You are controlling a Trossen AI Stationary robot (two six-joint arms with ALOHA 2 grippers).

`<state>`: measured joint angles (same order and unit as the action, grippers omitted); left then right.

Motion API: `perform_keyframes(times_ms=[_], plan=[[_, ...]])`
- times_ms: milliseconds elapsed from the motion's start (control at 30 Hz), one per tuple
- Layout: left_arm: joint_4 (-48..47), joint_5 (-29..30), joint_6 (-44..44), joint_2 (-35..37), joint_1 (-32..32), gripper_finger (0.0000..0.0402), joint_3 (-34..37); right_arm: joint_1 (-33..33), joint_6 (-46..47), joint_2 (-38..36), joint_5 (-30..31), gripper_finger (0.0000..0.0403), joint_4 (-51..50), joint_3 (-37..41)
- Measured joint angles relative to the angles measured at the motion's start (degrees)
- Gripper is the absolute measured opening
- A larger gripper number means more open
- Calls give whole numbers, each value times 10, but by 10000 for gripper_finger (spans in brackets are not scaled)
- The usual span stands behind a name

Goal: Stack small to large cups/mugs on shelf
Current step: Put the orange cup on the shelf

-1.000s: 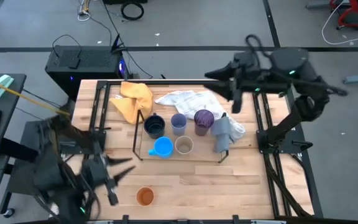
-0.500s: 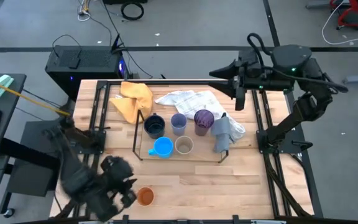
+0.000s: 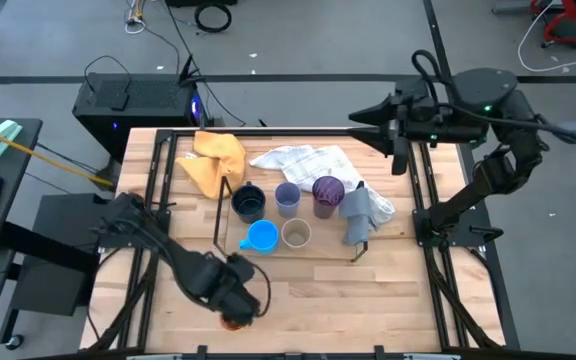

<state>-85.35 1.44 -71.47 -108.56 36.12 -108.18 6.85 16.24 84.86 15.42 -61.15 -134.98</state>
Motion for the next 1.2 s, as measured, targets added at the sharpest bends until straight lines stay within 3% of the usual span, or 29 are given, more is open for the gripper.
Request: perform_keyframes(times_ms=[233,600,1200], plan=[[51,-15,12,-13,15,140,0,0,-1,-7,0,187,-18,0],[53,-2,18,-16,18,165,0,0,3,-6,0,187,-25,0],[161,-56,38,-20,24,164,127,0,18,-6,0,187,-24,0]])
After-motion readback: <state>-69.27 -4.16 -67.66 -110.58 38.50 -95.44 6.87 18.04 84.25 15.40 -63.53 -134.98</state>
